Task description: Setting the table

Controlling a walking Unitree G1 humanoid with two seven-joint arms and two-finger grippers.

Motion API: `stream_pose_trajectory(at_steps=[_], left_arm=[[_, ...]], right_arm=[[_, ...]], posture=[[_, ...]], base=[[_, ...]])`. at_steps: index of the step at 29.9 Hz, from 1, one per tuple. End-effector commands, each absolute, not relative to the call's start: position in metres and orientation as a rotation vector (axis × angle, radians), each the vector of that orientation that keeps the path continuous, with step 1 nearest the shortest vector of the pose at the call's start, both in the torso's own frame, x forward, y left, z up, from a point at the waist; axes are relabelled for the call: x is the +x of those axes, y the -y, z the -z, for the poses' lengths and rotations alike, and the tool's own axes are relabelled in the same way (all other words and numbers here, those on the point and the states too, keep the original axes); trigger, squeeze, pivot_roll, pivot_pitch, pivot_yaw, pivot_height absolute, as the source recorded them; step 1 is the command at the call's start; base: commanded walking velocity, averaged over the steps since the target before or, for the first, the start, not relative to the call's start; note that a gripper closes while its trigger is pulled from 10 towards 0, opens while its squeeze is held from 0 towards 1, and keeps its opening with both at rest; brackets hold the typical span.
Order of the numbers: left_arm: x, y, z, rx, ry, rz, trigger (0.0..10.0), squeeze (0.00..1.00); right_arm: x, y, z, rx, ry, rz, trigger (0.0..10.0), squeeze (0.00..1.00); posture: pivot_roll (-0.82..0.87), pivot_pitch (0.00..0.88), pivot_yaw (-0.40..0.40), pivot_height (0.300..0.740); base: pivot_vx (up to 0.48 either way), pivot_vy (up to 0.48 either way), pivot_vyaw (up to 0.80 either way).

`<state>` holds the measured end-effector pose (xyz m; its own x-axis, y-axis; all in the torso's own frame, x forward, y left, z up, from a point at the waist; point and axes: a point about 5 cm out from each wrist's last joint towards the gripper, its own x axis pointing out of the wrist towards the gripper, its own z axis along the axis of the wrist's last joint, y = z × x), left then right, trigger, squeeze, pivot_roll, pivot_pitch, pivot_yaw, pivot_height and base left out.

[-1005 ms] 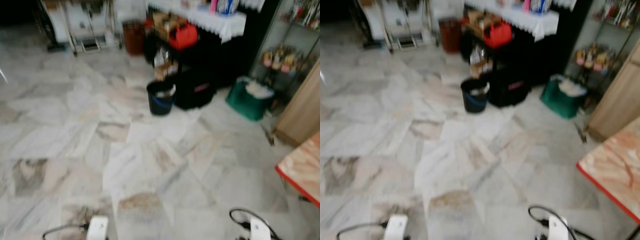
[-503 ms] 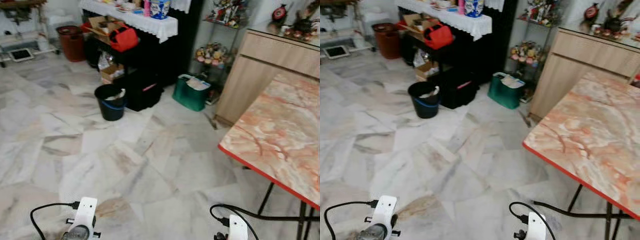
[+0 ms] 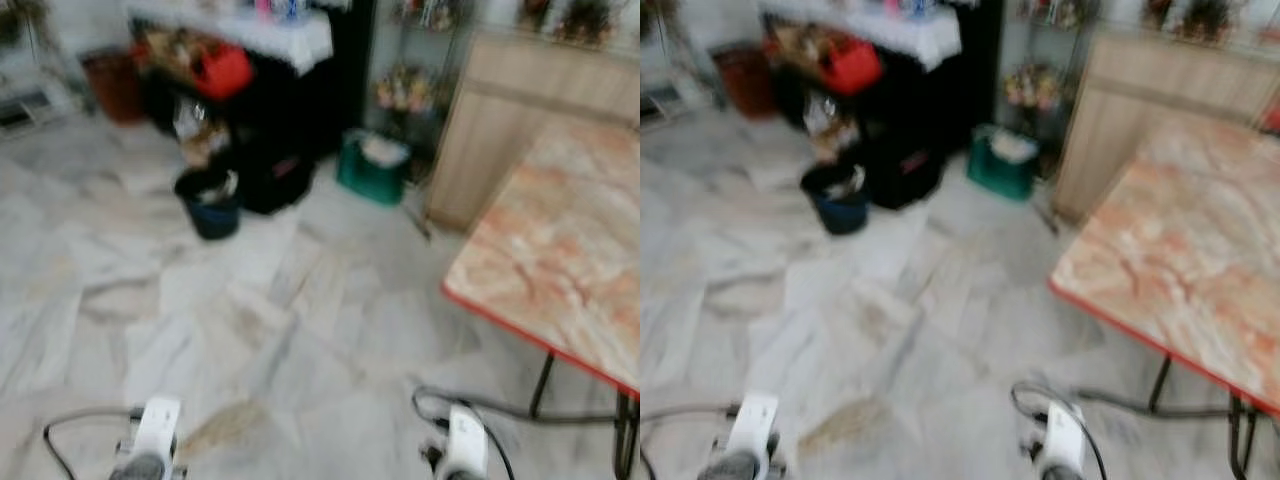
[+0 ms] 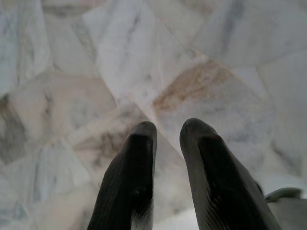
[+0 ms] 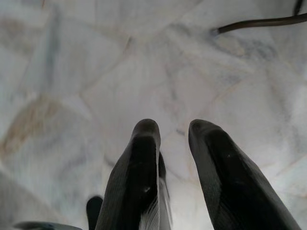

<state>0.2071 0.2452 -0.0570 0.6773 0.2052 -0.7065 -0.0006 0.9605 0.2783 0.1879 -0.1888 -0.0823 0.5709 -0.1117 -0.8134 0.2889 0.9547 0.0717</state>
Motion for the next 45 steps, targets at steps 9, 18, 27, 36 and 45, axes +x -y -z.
stream_pose_trajectory(at_steps=[9,18,27,36,45], left_arm=[[0.196,-0.225,0.069,0.230,-0.876,-0.111,10.0,0.00],[0.184,-0.215,0.078,0.227,-0.913,-0.099,10.0,0.00],[0.180,-0.218,0.080,0.225,-0.937,-0.129,10.0,0.00],[0.178,-0.216,0.081,0.236,-0.951,-0.113,10.0,0.00],[0.178,-0.213,0.082,0.237,-0.953,-0.104,10.0,0.00]], right_arm=[[0.175,0.201,0.086,0.170,-0.960,0.243,10.0,0.00],[0.174,0.212,0.084,0.134,-0.947,0.239,10.0,0.00],[0.178,0.210,0.083,0.117,-0.929,0.202,10.0,0.00],[0.175,0.207,0.085,0.122,-0.935,0.196,10.0,0.00],[0.175,0.208,0.084,0.123,-0.929,0.200,10.0,0.00]], posture=[[0.13,0.000,-0.018,0.728],[0.09,0.000,-0.054,0.728],[0.08,0.000,-0.063,0.728],[0.07,0.000,-0.050,0.728],[0.08,0.000,-0.053,0.728]], base=[[0.000,0.000,-0.68],[0.000,-0.032,-0.38],[0.000,-0.328,0.00],[0.000,-0.358,0.00],[0.000,-0.418,0.00]])
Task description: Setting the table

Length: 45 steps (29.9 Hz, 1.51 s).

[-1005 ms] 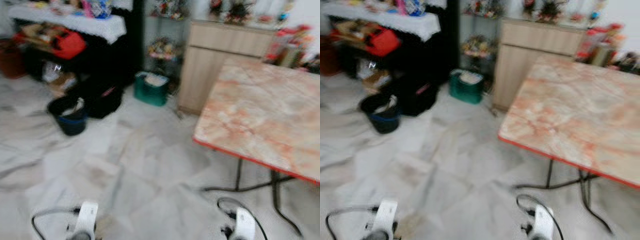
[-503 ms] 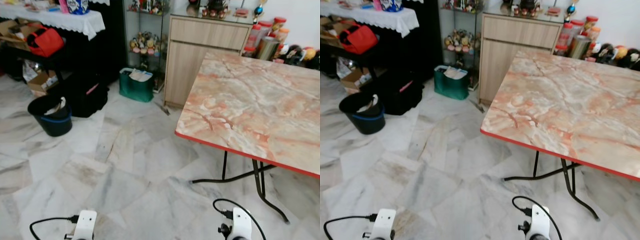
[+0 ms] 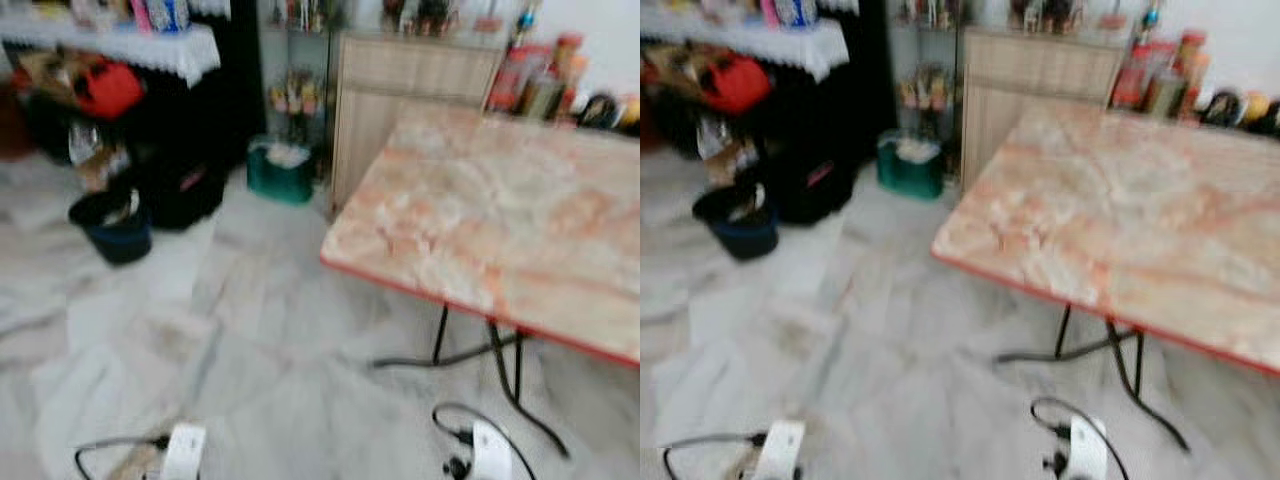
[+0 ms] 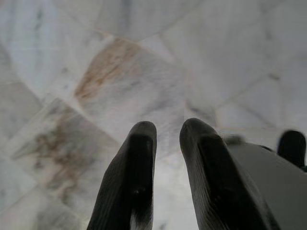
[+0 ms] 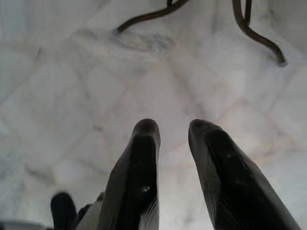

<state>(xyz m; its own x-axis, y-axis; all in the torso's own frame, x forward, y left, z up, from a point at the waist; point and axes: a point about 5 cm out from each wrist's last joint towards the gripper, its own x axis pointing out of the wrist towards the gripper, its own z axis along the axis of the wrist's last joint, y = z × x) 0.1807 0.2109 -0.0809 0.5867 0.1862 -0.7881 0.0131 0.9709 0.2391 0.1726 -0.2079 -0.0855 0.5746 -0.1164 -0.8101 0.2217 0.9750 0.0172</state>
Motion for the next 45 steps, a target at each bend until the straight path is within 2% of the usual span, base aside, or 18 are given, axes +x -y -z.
stream_pose_trajectory(at_steps=[1,15,27,45], left_arm=[[0.179,-0.214,0.081,0.237,-0.953,-0.104,10.0,0.00],[0.172,-0.213,0.085,0.240,-0.978,-0.106,10.0,0.00],[0.173,-0.208,0.085,0.243,-0.982,-0.085,10.0,0.00],[0.172,-0.208,0.086,0.248,-0.991,-0.069,10.0,0.00]], right_arm=[[0.176,0.208,0.084,0.125,-0.926,0.199,10.0,0.00],[0.177,0.206,0.084,0.132,-0.927,0.190,10.0,0.00],[0.162,0.223,0.087,0.131,-0.947,0.216,10.0,0.00],[0.170,0.212,0.086,0.128,-0.956,0.198,10.0,0.00]], posture=[[0.08,0.000,-0.052,0.728],[0.08,0.000,-0.061,0.728],[0.07,0.000,-0.059,0.728],[0.06,0.000,-0.051,0.728]], base=[[0.000,-0.480,0.00],[0.000,-0.479,0.00],[0.000,-0.473,0.00],[0.000,-0.479,-0.05]])
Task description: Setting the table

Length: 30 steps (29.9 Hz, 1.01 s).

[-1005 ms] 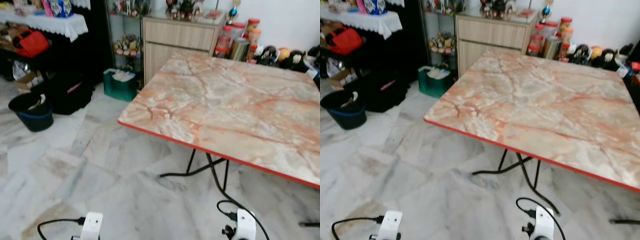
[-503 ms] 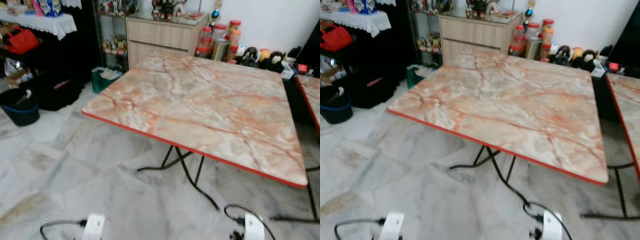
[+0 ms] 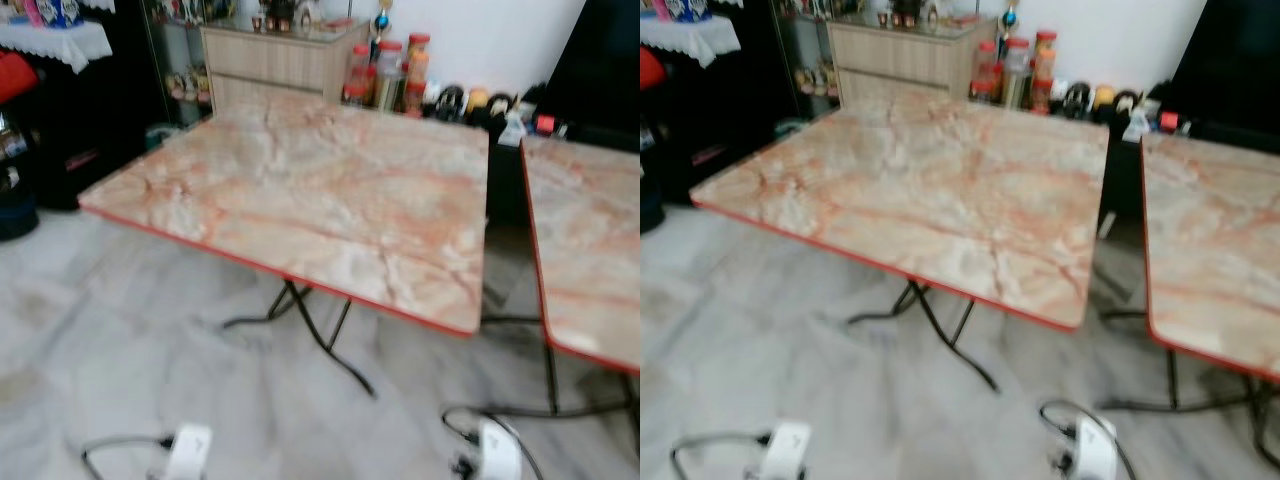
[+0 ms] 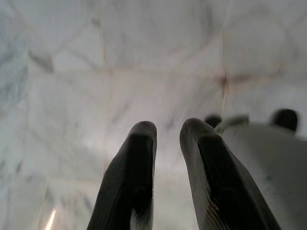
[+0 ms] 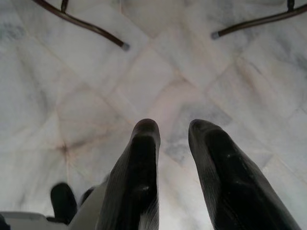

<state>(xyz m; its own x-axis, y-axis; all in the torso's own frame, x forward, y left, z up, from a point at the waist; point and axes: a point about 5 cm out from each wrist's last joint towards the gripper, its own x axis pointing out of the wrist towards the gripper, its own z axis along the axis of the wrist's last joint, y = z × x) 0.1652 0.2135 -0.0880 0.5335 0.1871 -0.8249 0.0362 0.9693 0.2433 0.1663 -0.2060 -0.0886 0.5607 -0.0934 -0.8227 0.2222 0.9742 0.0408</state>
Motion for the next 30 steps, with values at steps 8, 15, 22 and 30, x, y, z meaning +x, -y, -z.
stream_pose_trajectory(at_steps=[8,15,22,30], left_arm=[[0.174,-0.203,0.086,0.251,-0.986,-0.052,10.0,0.00],[0.173,-0.200,0.087,0.250,-0.988,-0.041,10.0,0.00],[0.171,-0.198,0.088,0.250,-0.994,-0.028,10.0,0.00],[0.171,-0.201,0.088,0.250,-0.997,-0.035,10.0,0.00]], right_arm=[[0.170,0.210,0.086,0.129,-0.951,0.196,10.0,0.00],[0.170,0.209,0.086,0.126,-0.950,0.196,10.0,0.00],[0.169,0.208,0.087,0.123,-0.954,0.192,10.0,0.00],[0.169,0.208,0.087,0.125,-0.953,0.191,10.0,0.00]], posture=[[0.05,0.000,-0.046,0.728],[0.05,0.000,-0.043,0.728],[0.04,0.000,-0.040,0.728],[0.04,0.000,-0.040,0.728]], base=[[0.000,-0.478,-0.17],[0.000,-0.476,0.00],[0.000,-0.476,0.00],[0.000,-0.476,0.00]])
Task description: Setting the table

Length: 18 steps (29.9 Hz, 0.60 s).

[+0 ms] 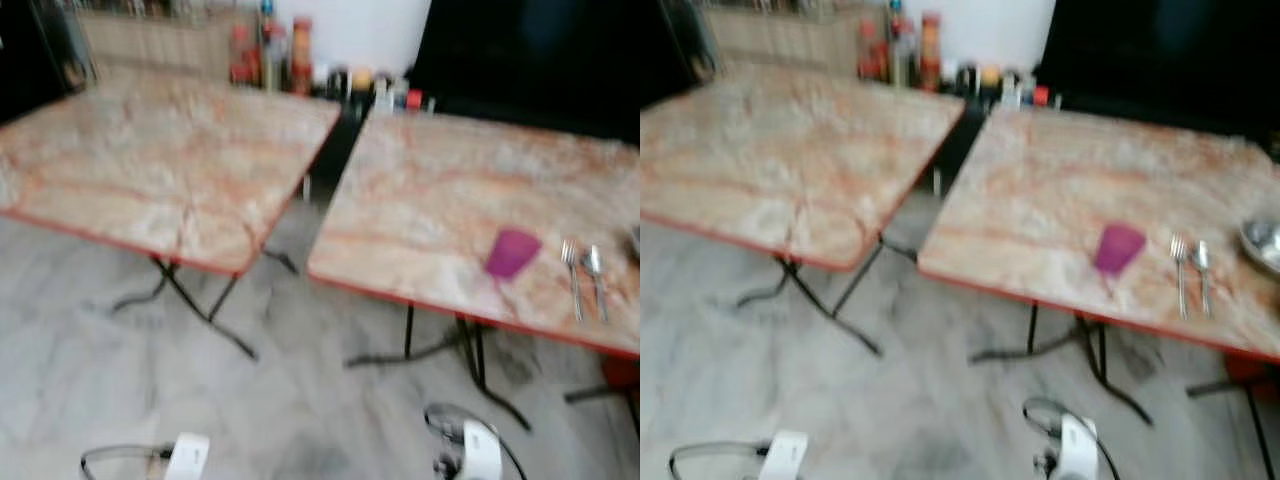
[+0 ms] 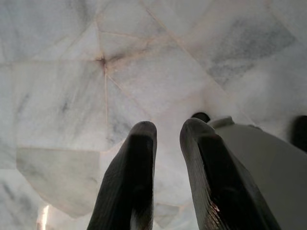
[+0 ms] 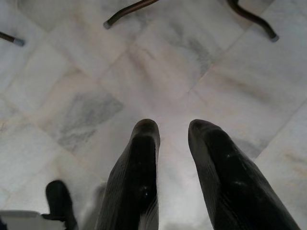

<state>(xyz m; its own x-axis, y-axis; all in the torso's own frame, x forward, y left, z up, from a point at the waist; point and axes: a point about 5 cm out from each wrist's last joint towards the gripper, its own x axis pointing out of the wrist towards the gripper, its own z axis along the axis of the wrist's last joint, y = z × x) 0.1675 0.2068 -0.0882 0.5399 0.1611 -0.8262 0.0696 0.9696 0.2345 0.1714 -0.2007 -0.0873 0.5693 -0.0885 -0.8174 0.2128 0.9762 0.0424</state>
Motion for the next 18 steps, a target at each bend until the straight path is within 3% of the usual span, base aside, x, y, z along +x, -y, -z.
stream_pose_trajectory(at_steps=[1,16,18], left_arm=[[0.1707,-0.2018,0.0877,0.250,-0.997,-0.038,10.0,0.00],[0.1705,-0.2033,0.0876,0.245,-0.997,-0.058,10.0,0.00],[0.1701,-0.2033,0.0879,0.213,-1.001,-0.069,10.0,0.00]], right_arm=[[0.1687,0.2078,0.0873,0.125,-0.953,0.190,10.0,0.00],[0.1715,0.2095,0.0857,0.129,-0.940,0.206,10.0,0.00],[0.1717,0.2095,0.0856,0.130,-0.940,0.206,10.0,0.00]], posture=[[0.04,0.000,-0.040,0.728],[0.04,0.000,-0.042,0.728],[0.04,0.000,-0.043,0.728]], base=[[0.000,-0.480,0.00],[0.000,-0.474,0.00],[0.000,0.000,0.00]])
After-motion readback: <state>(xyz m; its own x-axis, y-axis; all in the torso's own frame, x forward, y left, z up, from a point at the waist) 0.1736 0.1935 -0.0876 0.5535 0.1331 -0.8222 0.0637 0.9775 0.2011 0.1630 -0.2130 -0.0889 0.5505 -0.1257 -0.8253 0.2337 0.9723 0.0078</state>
